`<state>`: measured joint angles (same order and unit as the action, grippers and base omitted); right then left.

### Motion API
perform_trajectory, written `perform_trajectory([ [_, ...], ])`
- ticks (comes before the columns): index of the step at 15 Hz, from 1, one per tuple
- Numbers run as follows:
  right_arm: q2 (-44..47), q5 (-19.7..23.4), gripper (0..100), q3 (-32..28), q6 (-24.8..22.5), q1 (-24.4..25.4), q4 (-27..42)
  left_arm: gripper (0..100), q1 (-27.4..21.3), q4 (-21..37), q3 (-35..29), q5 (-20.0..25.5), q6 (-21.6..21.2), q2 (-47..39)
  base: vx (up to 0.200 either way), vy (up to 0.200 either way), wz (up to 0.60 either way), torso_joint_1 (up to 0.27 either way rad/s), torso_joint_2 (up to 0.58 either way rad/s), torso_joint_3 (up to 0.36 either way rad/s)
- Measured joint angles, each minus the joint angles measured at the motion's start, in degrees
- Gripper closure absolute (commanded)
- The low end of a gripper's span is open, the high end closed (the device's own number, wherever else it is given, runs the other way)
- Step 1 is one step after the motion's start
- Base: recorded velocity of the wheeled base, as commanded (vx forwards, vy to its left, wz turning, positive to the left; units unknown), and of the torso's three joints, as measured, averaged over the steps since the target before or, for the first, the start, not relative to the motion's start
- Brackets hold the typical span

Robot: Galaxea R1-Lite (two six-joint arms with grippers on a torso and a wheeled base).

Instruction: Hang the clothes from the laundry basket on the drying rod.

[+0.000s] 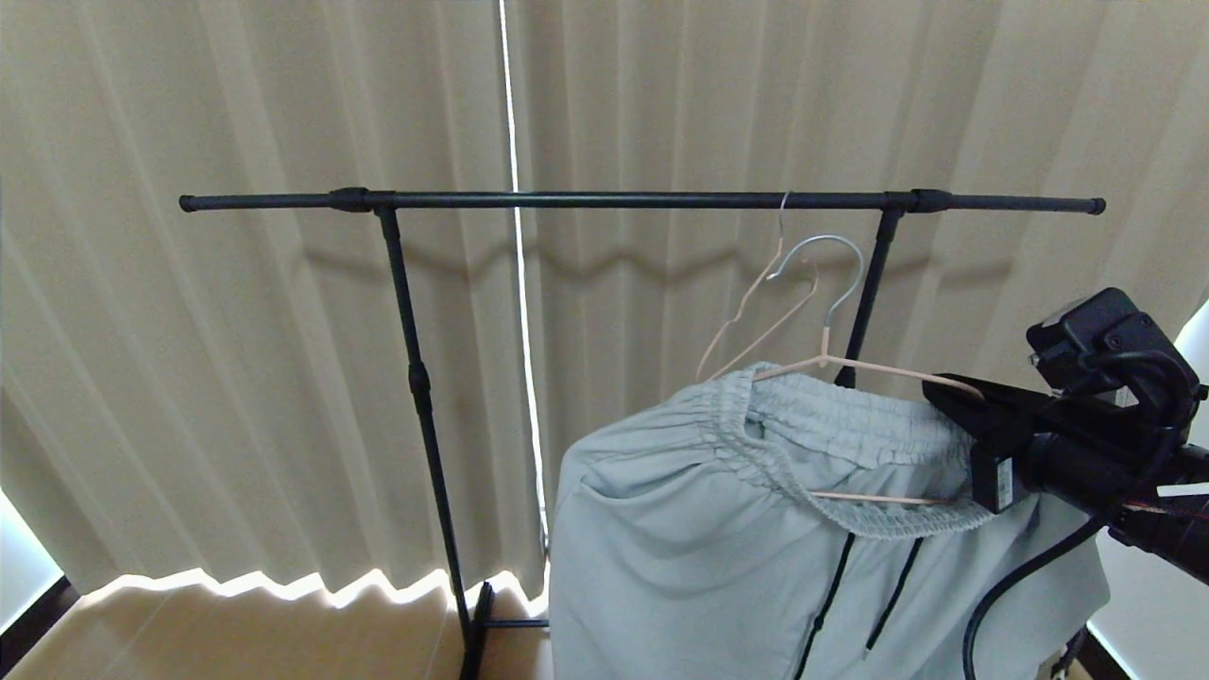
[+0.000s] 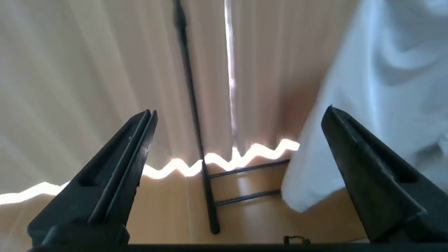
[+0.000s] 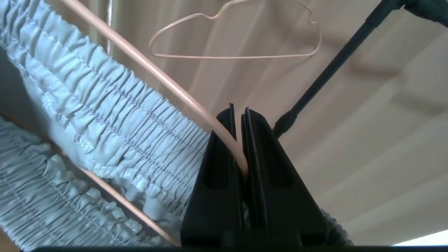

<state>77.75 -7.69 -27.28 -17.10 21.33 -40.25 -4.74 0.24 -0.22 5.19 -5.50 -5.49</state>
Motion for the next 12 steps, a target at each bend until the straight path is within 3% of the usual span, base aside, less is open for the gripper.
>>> perform_trajectory([
  [12,0.28,-1.06,100,0.20,0.00,0.00,0.18,0,0.00,0.11,0.04,0.09,0.00,0.00,0.200,0.000,0.00,0.005,0.00,0.003],
])
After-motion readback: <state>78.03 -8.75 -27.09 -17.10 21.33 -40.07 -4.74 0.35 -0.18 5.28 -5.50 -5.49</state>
